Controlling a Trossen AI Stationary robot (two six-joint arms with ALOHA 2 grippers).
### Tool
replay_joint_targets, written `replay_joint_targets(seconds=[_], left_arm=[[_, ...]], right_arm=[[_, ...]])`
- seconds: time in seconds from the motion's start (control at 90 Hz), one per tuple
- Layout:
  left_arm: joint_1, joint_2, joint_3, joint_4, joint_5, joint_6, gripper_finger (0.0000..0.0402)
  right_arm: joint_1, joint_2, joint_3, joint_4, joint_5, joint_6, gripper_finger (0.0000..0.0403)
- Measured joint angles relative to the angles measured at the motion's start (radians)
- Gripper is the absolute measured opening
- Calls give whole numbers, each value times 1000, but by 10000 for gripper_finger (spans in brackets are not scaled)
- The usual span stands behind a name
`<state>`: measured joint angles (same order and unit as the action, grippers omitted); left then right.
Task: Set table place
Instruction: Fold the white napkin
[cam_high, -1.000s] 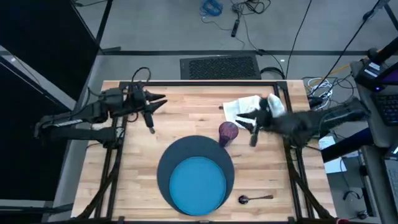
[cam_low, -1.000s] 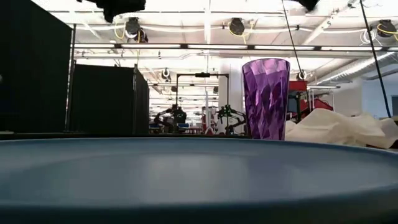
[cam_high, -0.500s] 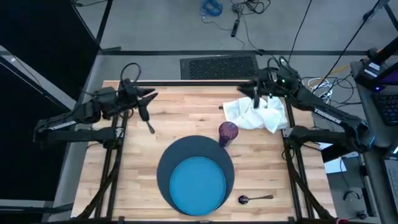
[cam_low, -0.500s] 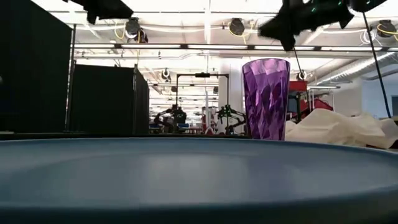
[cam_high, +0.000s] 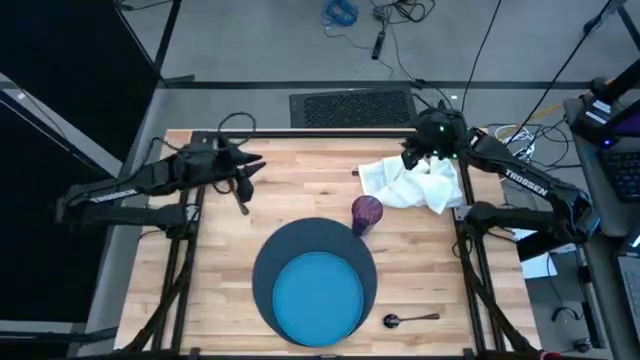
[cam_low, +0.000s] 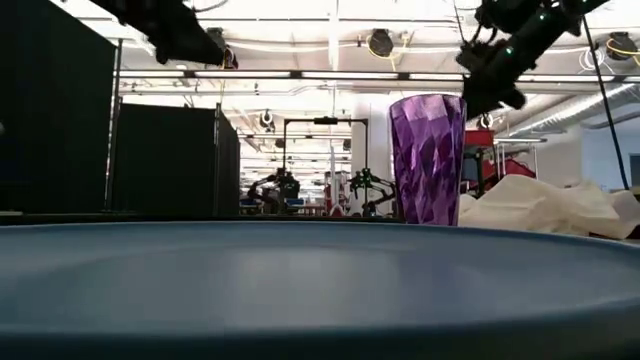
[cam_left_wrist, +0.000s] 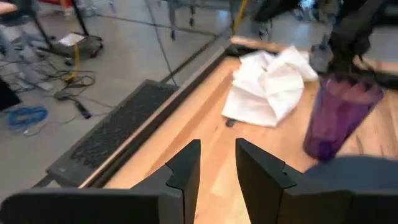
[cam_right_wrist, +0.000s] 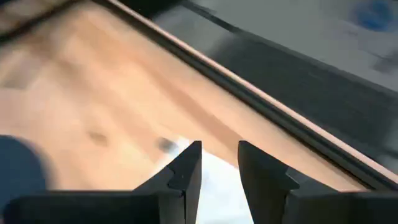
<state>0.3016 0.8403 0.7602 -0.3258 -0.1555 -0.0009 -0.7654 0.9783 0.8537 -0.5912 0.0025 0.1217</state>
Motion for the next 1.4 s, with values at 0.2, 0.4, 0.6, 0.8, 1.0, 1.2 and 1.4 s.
replay_joint_targets(seconds=[0.2, 0.4, 0.6, 0.8, 1.0, 1.2, 1.4], left_arm=[[19, 135, -1, 56, 34, 20, 86], [48, 262, -1, 178, 165, 34, 86], [51, 326, -1, 205, 213, 33, 86], [50, 334, -1, 205, 236, 33, 86], [48, 334, -1, 205, 280, 8, 86], [30, 334, -1, 205, 288, 7, 86], [13, 334, -1, 203, 288, 8, 86]], right_arm=[[-36, 0, 1, -185, -5, 56, 91], [-61, 0, 1, -416, 5, 106, 91], [-69, 0, 1, -591, 122, 125, 91], [-107, 12, 1, -649, 156, 117, 91], [-173, 49, -23, -645, 201, 73, 91], [-220, 77, -25, -641, 175, 52, 91], [-256, 101, -36, -634, 159, 34, 91]])
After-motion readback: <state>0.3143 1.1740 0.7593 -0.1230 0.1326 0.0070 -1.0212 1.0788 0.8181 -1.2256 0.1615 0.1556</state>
